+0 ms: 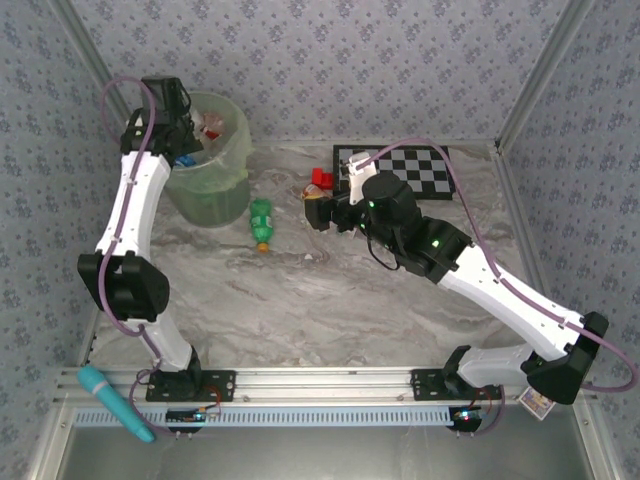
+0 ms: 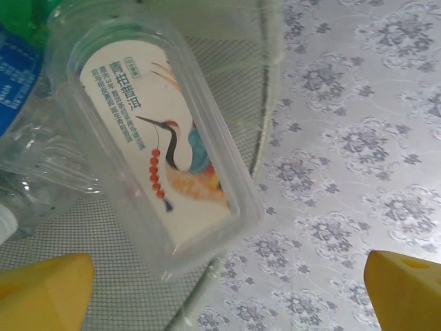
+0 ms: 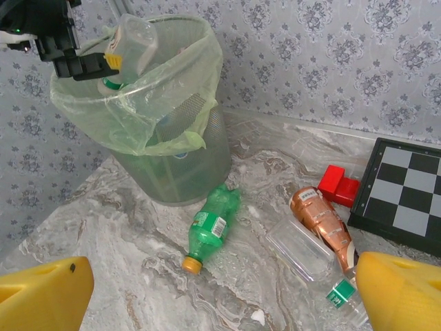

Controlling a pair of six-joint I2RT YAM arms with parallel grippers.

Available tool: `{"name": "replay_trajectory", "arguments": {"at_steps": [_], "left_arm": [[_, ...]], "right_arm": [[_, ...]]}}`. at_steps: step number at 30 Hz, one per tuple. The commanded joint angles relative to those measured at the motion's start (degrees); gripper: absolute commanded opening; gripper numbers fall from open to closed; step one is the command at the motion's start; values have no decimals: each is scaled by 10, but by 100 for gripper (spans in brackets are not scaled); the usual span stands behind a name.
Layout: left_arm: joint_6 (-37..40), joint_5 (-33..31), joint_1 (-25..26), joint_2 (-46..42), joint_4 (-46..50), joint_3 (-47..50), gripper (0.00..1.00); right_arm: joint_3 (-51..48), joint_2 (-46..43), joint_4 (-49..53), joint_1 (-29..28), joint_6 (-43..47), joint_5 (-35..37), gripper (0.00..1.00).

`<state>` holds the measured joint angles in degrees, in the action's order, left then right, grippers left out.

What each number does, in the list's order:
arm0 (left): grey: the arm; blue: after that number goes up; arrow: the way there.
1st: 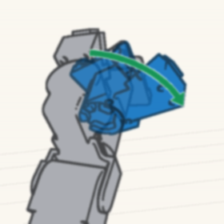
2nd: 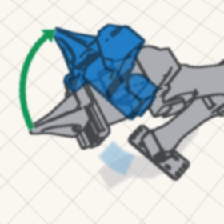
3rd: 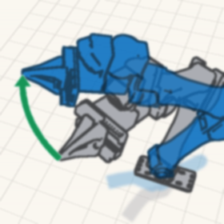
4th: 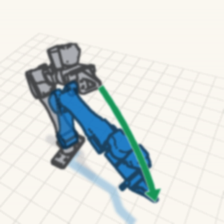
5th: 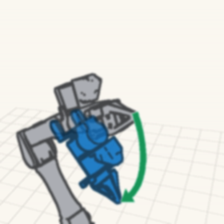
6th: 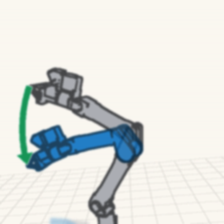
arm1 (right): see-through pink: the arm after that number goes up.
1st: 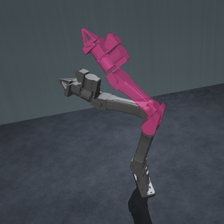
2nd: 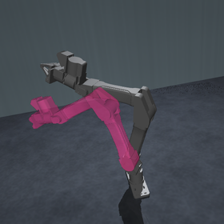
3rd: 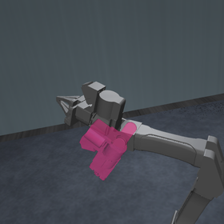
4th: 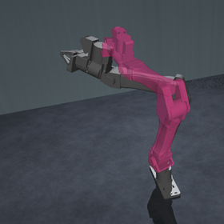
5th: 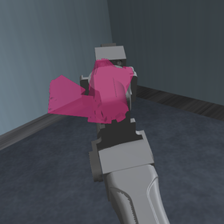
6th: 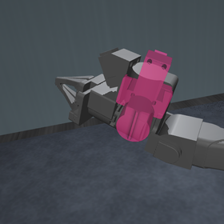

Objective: Put the plastic bottles in the bin

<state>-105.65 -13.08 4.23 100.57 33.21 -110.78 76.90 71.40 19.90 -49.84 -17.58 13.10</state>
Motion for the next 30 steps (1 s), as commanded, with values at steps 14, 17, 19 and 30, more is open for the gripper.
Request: {"name": "replay_trajectory", "arguments": {"at_steps": [14,17,19,30], "left_arm": [[128,124,-67,35,-56,-80,100],[191,116,-74,54,-49,-127,100],[221,128,-86,79,-28,-171,100],[297,222,-100,196,25,-290,100]], "right_arm": [[12,14,-1,4,-4,-10,100],[16,15,4,4,-3,-9,99],[16,17,3,4,-3,-8,99],[31,34,9,4,3,-7,100]]}}
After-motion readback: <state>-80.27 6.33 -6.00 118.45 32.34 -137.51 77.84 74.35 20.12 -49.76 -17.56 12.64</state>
